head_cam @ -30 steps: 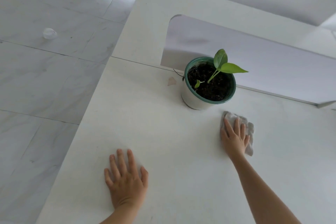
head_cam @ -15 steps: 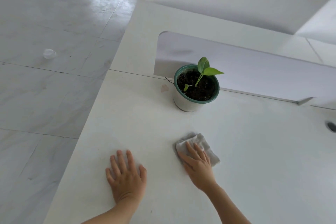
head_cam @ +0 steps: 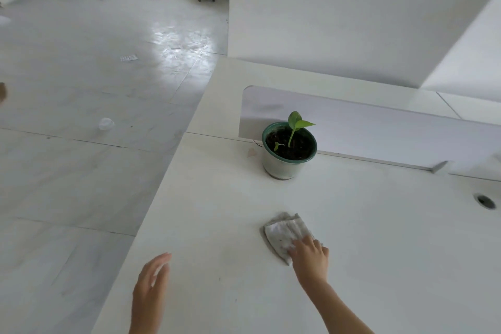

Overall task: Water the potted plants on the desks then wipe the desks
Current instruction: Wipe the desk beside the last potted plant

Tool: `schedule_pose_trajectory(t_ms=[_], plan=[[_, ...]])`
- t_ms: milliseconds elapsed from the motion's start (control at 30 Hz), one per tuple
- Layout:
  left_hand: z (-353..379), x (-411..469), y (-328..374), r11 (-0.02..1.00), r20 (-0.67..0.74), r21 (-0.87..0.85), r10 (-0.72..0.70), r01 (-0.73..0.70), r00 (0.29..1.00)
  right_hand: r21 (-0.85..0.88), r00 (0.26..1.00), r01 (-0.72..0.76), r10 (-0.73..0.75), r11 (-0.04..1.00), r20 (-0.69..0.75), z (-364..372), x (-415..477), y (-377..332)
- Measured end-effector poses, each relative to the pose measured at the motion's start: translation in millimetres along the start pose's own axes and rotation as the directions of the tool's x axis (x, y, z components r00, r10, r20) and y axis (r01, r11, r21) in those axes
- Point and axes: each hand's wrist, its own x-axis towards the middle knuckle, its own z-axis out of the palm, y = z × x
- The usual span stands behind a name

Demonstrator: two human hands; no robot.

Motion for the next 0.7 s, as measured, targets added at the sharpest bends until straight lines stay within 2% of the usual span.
schedule_pose_trajectory(t_ms=[67, 167, 267, 333, 367, 433, 500, 567, 633, 700], plan=[[-26.7, -19.5, -8.5, 1.000, -0.089, -0.006, -0.020, 0.020, 0.996, 0.039, 0.998, -0.037, 0.034, 0.999, 0.060, -9.7, -1.6, -5.2], [-48.8, -52.7, -28.4, 0.998, -0.200, 0.062, 0.025, -0.013, 0.980, -0.025, 0.999, -0.049, 0.049, 0.998, -0.006, -5.6, 8.9, -1.3], [-63.0, -71.8, -36.0, 0.988, -0.176, 0.153, 0.039, -0.012, 0.984, -0.006, 0.998, -0.056, 0.056, 0.998, 0.028, -14.0, 12.6, -7.2], [-69.9, -76.5, -40.7, 0.974, -0.133, 0.226, 0.043, -0.012, 0.990, 0.041, 0.999, -0.018, 0.017, 0.999, 0.028, -18.4, 7.9, -15.4], [-71.5, -76.9, -43.7, 0.961, -0.156, 0.274, 0.068, -0.023, 0.985, 0.085, 1.000, 0.008, -0.010, 0.996, 0.017, -19.3, 3.9, -23.1], [-73.6, -75.4, -44.2, 0.935, -0.214, 0.350, 0.132, -0.051, 0.968, 0.164, 0.991, 0.110, -0.096, 0.980, -0.093, -19.9, -11.3, -44.4], [-73.0, -75.8, -47.0, 0.933, -0.219, 0.358, 0.133, -0.047, 0.967, 0.177, 0.946, 0.286, -0.248, 0.942, -0.210, -17.8, -35.8, -74.6], [-73.8, -75.9, -48.2, 0.899, -0.205, 0.438, 0.128, -0.026, 0.970, 0.147, 0.864, 0.491, -0.457, 0.859, -0.214, -15.2, -66.8, -107.4], [-73.5, -78.7, -43.7, 0.848, -0.203, 0.529, 0.094, 0.028, 0.975, 0.070, 0.755, 0.652, -0.638, 0.755, -0.151, -3.6, -98.4, -134.5], [-72.5, -81.1, -43.3, 0.803, -0.183, 0.594, 0.079, 0.046, 0.980, 0.003, 0.665, 0.746, -0.744, 0.666, 0.061, 8.7, -124.5, -152.2]])
